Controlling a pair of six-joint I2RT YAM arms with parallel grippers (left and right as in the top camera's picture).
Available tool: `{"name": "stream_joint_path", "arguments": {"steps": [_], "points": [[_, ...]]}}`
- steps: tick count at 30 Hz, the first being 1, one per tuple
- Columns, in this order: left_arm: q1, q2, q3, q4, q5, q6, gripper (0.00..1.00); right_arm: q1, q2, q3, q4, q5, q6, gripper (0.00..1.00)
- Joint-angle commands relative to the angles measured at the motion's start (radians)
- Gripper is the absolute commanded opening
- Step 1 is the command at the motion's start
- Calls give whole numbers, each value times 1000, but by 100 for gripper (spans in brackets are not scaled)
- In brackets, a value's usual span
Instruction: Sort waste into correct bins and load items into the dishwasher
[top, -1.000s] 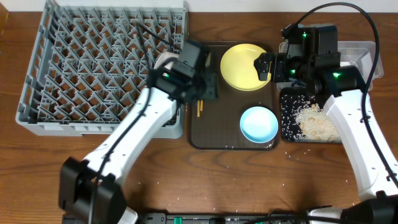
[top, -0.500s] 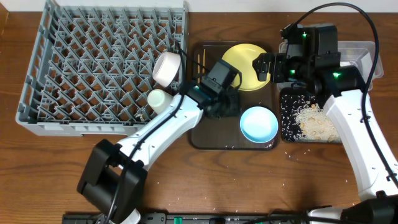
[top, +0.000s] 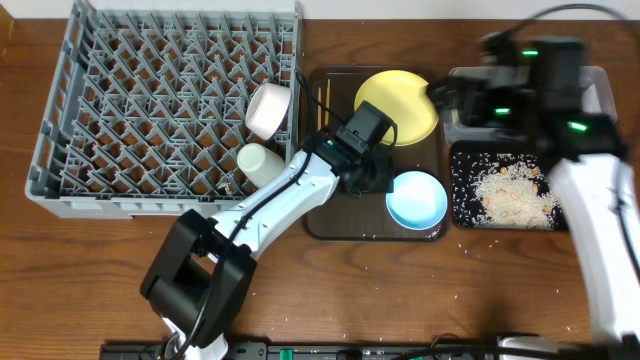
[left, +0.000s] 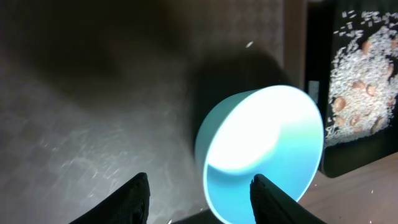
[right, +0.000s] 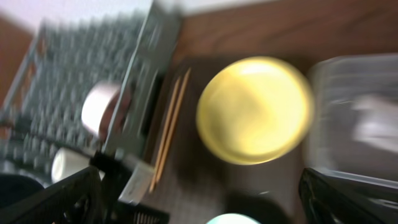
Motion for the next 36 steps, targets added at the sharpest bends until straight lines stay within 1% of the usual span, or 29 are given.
{"name": "stream_joint_path", "arguments": {"steps": [1, 4, 5, 6, 9, 15, 16, 18, 19, 22, 27, 30, 35, 36], "points": [[-34, 15, -3, 13, -66, -9, 54, -136, -137, 9, 2, -13, 27, 99], [-63, 23, -3, 19, -137, -9, 55, -233, -206, 9, 2, -13, 27, 99], [-72, 31, -3, 23, -141, -9, 55, -269, -230, 9, 1, -13, 27, 99], [-78, 37, -3, 27, -140, -9, 59, -288, -243, 9, -3, -13, 27, 99], [-88, 70, -3, 44, -140, -8, 61, -330, -277, 9, -30, -5, 26, 99], [-87, 117, -3, 76, -98, 13, 60, -344, -280, 9, -84, 41, 26, 99], [-87, 120, -3, 81, -93, 20, 58, -344, -279, 9, -93, 48, 26, 99], [-87, 120, -3, 88, -91, 26, 51, -344, -279, 9, -119, 48, 26, 99], [-87, 120, -3, 93, -87, 26, 50, -344, -279, 8, -137, 47, 27, 99], [-87, 131, -3, 105, -80, 26, 50, -343, -278, 9, -174, 48, 26, 99], [-67, 183, -3, 144, 19, 26, 50, -343, -278, 9, -234, 47, 27, 99], [-47, 198, -3, 150, 49, 25, 42, -343, -278, 9, -257, 47, 27, 99], [-43, 198, -3, 151, 47, 25, 19, -343, -277, 9, -260, 47, 27, 99], [-43, 198, -3, 151, 45, 25, 8, -343, -277, 8, -260, 47, 27, 99]]}}
